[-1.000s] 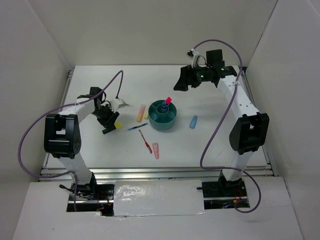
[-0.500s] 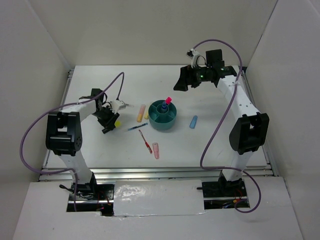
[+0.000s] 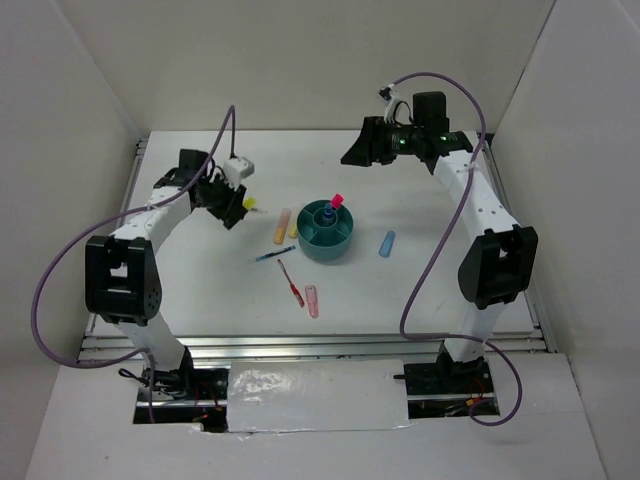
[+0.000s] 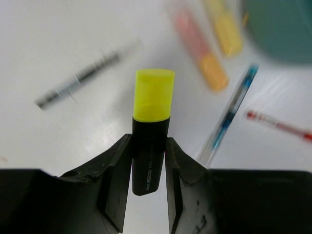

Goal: Sort the stationery into containers
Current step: Pick up the pen from the center of the board, then place the pen in the storage box.

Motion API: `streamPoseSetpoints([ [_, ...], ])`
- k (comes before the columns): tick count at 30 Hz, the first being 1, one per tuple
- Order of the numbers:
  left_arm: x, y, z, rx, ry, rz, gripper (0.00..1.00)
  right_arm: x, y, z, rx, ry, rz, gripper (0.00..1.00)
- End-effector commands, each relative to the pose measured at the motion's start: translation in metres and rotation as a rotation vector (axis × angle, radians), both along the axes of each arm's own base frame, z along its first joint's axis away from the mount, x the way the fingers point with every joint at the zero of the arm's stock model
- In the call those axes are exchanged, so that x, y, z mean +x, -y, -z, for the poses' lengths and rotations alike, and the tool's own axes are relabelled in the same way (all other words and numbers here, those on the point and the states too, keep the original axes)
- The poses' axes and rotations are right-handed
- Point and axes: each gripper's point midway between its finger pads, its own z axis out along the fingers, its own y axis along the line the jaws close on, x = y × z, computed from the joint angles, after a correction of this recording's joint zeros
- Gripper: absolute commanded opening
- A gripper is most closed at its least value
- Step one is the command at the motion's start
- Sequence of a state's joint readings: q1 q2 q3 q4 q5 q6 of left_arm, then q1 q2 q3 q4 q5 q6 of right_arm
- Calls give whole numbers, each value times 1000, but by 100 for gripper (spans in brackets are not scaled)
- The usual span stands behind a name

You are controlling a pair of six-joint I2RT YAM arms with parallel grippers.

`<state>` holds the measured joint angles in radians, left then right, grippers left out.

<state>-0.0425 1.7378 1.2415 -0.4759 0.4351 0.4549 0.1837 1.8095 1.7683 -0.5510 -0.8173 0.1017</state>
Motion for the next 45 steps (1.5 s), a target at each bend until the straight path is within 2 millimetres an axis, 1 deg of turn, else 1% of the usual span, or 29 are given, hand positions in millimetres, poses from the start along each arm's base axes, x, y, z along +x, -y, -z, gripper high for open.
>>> streamPoseSetpoints([
  [1, 43, 49, -110, -182, 268, 0, 6, 7, -25, -58, 145, 93, -7, 78],
  [2, 45, 63, -126, -203, 292, 8, 5, 8, -29, -62, 173, 73, 9, 76],
  [4, 48, 76, -146, -219, 337, 11, 5, 11, -37, -71, 205, 84, 12, 74],
  [5, 48, 88, -158, -219, 369, 32, 4, 12, -42, -79, 227, 78, 16, 73],
  [6, 47, 94, -163, -222, 380, 40, 4, 13, -47, -78, 235, 71, 10, 73],
  [7, 47, 101, -168, -227, 389, 45, 4, 12, -52, -83, 250, 74, 5, 73],
  [8, 46, 112, -178, -237, 408, 60, 4, 9, -61, -88, 255, 87, -13, 73],
  [9, 46, 116, -181, -245, 410, 62, 4, 11, -66, -86, 251, 84, -9, 73],
  [10, 46, 125, -188, -265, 418, 63, 4, 9, -71, -89, 249, 89, -16, 72],
  [11, 46, 128, -192, -273, 421, 59, 4, 5, -79, -89, 251, 86, -29, 72],
  [13, 45, 137, -197, -289, 426, 62, 4, 2, -85, -87, 254, 78, -41, 72],
  [14, 45, 137, -201, -289, 435, 52, 4, -2, -91, -85, 251, 73, -53, 72],
  [19, 43, 150, -213, -328, 445, 47, 4, -1, -94, -72, 228, 40, -26, 70],
  [26, 37, 165, -228, -368, 462, 56, 3, 2, -102, -59, 211, 18, -16, 70],
  [30, 34, 172, -236, -407, 461, 70, 3, 4, -103, -59, 219, 23, -23, 69],
  [32, 34, 175, -236, -414, 456, 69, 3, 3, -104, -58, 221, 20, -32, 68],
  [34, 35, 175, -240, -421, 467, 71, 3, 2, -106, -55, 221, 13, -38, 65],
  [35, 34, 178, -240, -444, 443, 51, 4, 1, -105, -56, 222, 14, -38, 63],
  [38, 36, 179, -245, -462, 445, 47, 4, -2, -107, -53, 226, 9, -49, 57],
  [41, 38, 182, -245, -472, 439, 47, 3, -2, -108, -53, 233, 11, -61, 42],
  [43, 39, 183, -245, -476, 438, 49, 4, -4, -109, -55, 239, 13, -72, 36],
  [44, 38, 183, -246, -481, 437, 53, 4, -3, -109, -56, 248, 13, -75, 31],
  [45, 38, 184, -245, -483, 434, 56, 4, -5, -109, -57, 255, 10, -89, 28],
])
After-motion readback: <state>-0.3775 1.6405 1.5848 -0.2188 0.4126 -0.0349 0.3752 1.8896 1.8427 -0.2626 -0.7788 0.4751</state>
